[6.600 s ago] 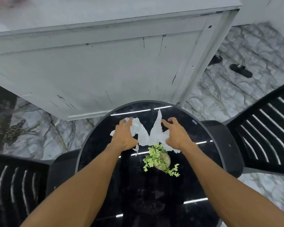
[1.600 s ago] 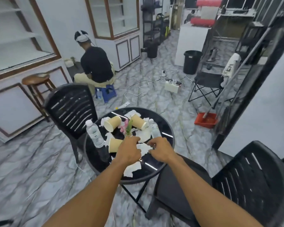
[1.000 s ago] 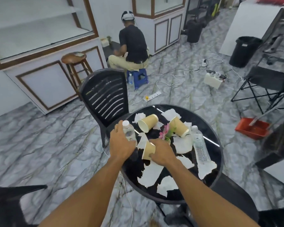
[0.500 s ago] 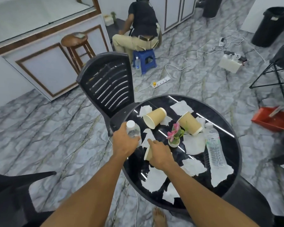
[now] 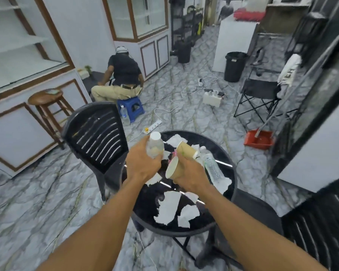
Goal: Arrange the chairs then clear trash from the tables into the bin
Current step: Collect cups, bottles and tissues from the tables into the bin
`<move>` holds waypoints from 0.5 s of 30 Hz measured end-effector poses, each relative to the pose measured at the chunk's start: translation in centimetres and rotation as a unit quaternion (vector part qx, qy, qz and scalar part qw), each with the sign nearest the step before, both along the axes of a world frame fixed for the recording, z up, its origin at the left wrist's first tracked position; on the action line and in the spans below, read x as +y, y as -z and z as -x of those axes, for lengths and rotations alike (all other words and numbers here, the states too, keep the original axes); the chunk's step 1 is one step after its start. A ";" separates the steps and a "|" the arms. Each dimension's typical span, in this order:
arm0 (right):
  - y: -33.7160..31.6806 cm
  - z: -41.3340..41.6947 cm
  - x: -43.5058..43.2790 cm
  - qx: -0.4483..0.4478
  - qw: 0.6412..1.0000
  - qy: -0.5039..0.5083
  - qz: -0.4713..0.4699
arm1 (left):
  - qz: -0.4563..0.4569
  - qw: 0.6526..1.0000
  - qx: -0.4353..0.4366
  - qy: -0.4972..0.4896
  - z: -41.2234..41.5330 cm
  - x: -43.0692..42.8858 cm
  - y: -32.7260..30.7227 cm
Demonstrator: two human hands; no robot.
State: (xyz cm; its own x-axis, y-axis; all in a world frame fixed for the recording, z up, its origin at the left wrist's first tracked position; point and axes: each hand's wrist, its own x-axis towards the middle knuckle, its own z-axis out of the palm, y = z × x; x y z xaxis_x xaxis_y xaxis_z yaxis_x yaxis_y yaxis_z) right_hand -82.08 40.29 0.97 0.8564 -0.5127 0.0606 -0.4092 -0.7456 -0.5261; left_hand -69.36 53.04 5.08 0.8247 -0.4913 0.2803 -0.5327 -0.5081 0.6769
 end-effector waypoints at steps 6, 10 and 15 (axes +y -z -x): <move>-4.5 11.9 -3.7 -0.066 0.988 0.136 0.039 | 0.003 0.987 0.002 0.159 9.8 -7.3 -3.9; -6.3 24.1 -6.6 -0.082 0.959 0.266 0.047 | 0.017 0.957 0.000 0.290 20.0 -12.9 -5.3; -7.8 42.3 -7.0 -0.092 0.886 0.442 0.106 | 0.050 0.892 -0.005 0.450 36.4 -18.5 -7.2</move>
